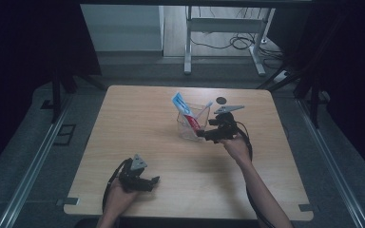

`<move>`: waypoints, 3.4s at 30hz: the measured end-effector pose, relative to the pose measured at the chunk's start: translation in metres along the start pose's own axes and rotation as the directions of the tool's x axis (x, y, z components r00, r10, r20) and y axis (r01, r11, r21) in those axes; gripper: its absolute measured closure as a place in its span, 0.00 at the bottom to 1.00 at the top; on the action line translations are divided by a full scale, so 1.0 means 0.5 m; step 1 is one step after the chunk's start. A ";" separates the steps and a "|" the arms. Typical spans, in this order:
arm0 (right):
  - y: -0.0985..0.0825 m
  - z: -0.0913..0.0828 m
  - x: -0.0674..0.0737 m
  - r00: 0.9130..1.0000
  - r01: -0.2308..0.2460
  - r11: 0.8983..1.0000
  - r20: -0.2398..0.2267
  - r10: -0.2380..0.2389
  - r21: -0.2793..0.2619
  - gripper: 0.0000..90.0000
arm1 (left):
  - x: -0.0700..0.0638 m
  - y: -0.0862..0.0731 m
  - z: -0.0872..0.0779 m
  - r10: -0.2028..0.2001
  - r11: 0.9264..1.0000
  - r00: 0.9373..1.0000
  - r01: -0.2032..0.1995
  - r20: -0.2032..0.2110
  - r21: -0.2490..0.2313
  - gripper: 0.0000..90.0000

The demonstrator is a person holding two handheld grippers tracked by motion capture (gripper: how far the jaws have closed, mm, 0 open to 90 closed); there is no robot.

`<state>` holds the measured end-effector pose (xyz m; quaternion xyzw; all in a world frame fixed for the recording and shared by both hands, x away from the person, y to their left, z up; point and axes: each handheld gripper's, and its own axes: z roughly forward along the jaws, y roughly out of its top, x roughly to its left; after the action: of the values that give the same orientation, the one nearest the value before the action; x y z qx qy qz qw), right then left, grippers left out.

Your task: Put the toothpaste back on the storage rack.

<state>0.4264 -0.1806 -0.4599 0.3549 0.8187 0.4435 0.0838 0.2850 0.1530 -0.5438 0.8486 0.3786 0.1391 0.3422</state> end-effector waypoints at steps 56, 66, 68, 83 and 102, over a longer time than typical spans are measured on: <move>-0.190 -0.165 0.024 0.989 0.055 0.998 0.140 -0.056 0.013 0.15 | 0.000 0.000 0.001 -0.003 1.000 1.000 0.003 0.000 -0.004 0.15; -0.236 -0.180 0.020 0.986 0.037 0.999 0.160 -0.042 0.037 0.14 | -0.002 0.000 0.000 -0.007 1.000 1.000 0.007 -0.004 -0.002 0.15; -0.243 -0.182 0.021 0.986 0.031 0.999 0.161 -0.037 0.041 0.14 | -0.002 0.000 0.000 -0.007 1.000 1.000 0.007 -0.004 -0.003 0.15; -0.300 -0.179 0.023 0.985 0.016 0.996 0.170 -0.030 0.088 0.13 | -0.002 0.000 0.000 -0.007 1.000 1.000 0.007 -0.004 -0.003 0.15; -0.333 -0.153 0.030 0.978 0.054 0.992 0.193 -0.076 0.118 0.10 | -0.004 -0.001 0.000 -0.009 1.000 1.000 0.009 -0.006 -0.003 0.15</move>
<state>0.2964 -0.2806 -0.5426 0.3742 0.8412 0.3564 0.1589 0.2836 0.1519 -0.5440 0.8461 0.3831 0.1407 0.3429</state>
